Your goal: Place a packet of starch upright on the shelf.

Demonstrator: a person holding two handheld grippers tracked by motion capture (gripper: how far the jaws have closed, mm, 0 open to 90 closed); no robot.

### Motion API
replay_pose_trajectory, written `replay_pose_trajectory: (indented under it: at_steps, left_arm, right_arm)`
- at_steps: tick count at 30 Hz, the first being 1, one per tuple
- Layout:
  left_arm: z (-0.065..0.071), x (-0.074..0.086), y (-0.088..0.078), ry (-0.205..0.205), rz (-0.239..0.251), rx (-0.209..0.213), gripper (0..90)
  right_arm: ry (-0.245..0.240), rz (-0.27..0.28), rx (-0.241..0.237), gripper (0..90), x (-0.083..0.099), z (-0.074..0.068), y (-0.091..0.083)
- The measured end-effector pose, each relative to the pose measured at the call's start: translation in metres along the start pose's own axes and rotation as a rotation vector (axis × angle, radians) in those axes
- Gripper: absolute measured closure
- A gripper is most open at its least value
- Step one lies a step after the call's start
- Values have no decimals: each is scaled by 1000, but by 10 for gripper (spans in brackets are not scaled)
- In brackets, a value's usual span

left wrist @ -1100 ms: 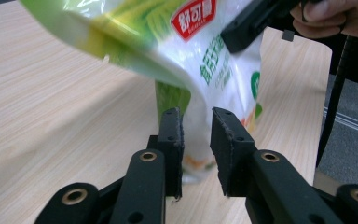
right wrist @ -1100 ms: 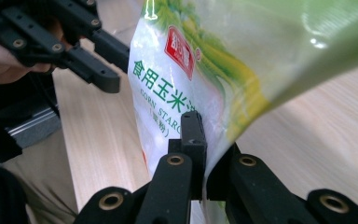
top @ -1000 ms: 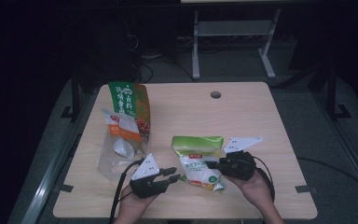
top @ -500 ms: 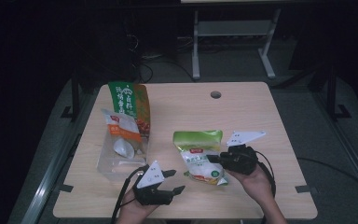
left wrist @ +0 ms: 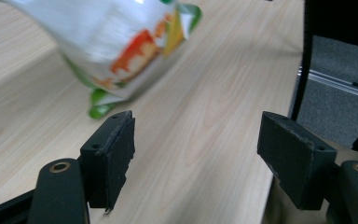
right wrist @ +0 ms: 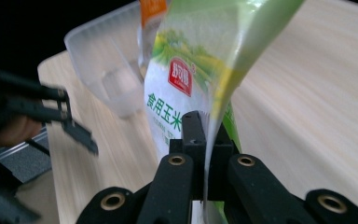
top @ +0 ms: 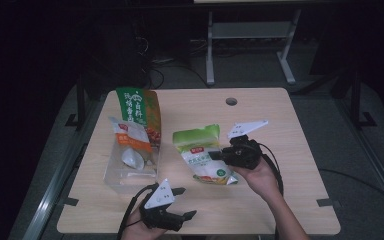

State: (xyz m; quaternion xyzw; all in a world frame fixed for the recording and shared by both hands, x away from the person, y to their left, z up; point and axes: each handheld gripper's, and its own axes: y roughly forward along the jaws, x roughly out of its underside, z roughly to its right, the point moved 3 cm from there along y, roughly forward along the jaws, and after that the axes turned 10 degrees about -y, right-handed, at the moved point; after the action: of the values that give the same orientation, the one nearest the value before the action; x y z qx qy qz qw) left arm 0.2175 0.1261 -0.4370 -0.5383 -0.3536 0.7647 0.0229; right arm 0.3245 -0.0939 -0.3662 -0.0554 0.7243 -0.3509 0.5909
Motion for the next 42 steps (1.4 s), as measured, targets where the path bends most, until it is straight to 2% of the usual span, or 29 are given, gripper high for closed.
replay_pose_trajectory:
  at_steps: [7,10,17,25,29,31,42]
  left_arm:
    - [6,3,3,15,7,15,273]
    - [8,5,4,28,-5,26,273]
    - [12,7,4,46,-10,46,273]
    - [12,6,4,36,0,52,272]
    - [10,6,3,64,-14,46,272]
    - [10,7,3,61,-14,45,272]
    - [9,8,5,47,-3,43,272]
  right_arm:
    - [-36,14,-31,896,-35,-6,9]
    - [-61,21,-45,897,-49,-11,15]
    - [-109,30,-77,897,-74,-25,31]
    - [-137,53,-119,897,-95,-38,44]
    - [-144,63,-138,897,-105,-42,49]
    - [-149,71,-146,897,-110,-43,52]
    - [-183,58,-180,897,-129,-52,74]
